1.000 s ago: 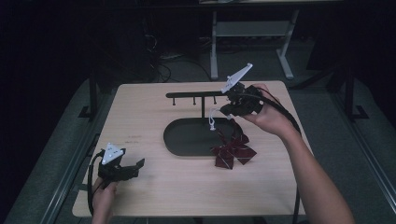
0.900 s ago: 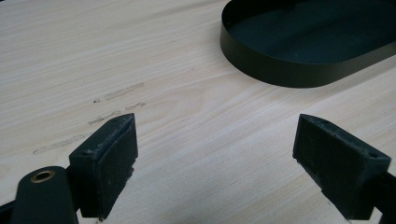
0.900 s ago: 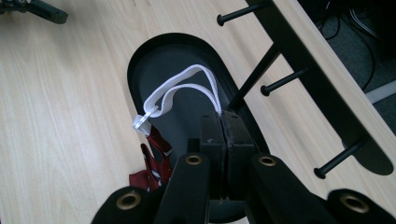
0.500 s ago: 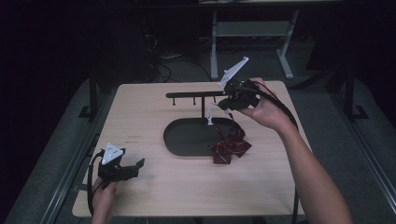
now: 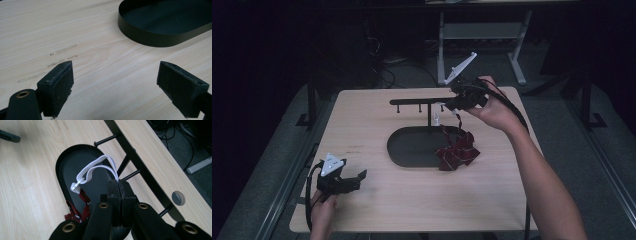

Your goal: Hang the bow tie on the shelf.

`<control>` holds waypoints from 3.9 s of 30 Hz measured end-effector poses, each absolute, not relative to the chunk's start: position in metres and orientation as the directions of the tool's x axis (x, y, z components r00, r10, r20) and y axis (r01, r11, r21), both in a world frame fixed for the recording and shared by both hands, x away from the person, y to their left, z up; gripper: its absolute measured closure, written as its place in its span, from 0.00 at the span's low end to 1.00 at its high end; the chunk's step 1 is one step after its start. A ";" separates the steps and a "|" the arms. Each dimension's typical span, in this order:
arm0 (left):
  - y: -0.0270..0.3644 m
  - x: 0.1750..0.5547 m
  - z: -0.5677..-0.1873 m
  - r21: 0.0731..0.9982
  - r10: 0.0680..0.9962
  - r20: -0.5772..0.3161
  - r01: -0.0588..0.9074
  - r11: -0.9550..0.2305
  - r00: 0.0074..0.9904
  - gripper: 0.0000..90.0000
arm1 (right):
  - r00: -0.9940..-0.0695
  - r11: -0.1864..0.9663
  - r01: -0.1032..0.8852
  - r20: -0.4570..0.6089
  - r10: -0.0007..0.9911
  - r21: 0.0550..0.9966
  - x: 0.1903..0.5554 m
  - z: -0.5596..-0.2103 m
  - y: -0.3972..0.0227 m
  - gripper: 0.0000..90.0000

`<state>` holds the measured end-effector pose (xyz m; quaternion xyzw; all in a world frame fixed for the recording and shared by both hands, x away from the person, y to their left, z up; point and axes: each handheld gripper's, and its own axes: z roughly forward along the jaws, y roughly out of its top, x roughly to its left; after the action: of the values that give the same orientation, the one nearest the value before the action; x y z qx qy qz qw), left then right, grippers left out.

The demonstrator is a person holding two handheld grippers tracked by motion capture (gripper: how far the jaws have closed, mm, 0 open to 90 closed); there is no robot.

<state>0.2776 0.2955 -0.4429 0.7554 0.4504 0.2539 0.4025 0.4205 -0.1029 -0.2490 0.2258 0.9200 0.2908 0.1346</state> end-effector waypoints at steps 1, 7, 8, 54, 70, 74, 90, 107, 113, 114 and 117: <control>0.295 0.278 -0.443 0.838 0.885 0.020 0.476 -0.268 0.465 0.15 | -0.862 0.728 0.334 -0.117 0.493 0.599 0.422 -0.248 -0.103 0.98; 0.295 0.278 -0.443 0.839 0.885 0.018 0.475 -0.266 0.464 0.15 | -0.854 0.719 0.348 -0.115 0.508 0.601 0.429 -0.244 -0.101 0.98; 0.295 0.278 -0.443 0.838 0.885 0.019 0.475 -0.267 0.465 0.15 | -0.852 0.716 0.351 -0.112 0.512 0.604 0.431 -0.244 -0.100 0.98; 0.294 0.277 -0.443 0.831 0.879 0.024 0.479 -0.282 0.476 0.15 | -0.810 0.696 0.459 -0.062 0.583 0.552 0.464 -0.275 -0.103 0.96; 0.294 0.277 -0.443 0.834 0.881 0.023 0.478 -0.278 0.472 0.15 | -0.817 0.706 0.457 -0.060 0.574 0.541 0.465 -0.279 -0.100 0.93; 0.294 0.277 -0.442 0.834 0.881 0.024 0.476 -0.279 0.473 0.15 | -0.819 0.711 0.453 -0.065 0.571 0.538 0.465 -0.280 -0.099 0.92; 0.294 0.277 -0.442 0.836 0.879 0.025 0.472 -0.280 0.476 0.15 | -0.813 0.703 0.459 -0.062 0.579 0.543 0.467 -0.281 -0.100 0.88; 0.292 0.276 -0.442 0.835 0.878 0.028 0.472 -0.283 0.478 0.15 | -0.820 0.703 0.458 -0.047 0.571 0.543 0.461 -0.284 -0.105 0.81; 0.292 0.276 -0.442 0.837 0.877 0.029 0.469 -0.283 0.479 0.15 | -0.825 0.701 0.452 -0.041 0.564 0.552 0.459 -0.286 -0.109 0.79; 0.292 0.276 -0.442 0.837 0.878 0.028 0.468 -0.282 0.478 0.15 | -0.824 0.698 0.454 -0.037 0.566 0.553 0.458 -0.286 -0.109 0.79; 0.292 0.276 -0.442 0.836 0.877 0.029 0.469 -0.284 0.479 0.15 | -0.826 0.699 0.454 -0.034 0.563 0.552 0.457 -0.286 -0.109 0.78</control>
<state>0.2760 0.2920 -0.4420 0.7600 0.4429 0.2538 0.4023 0.4570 -0.1088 -0.2857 0.2775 0.9162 0.2710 0.1007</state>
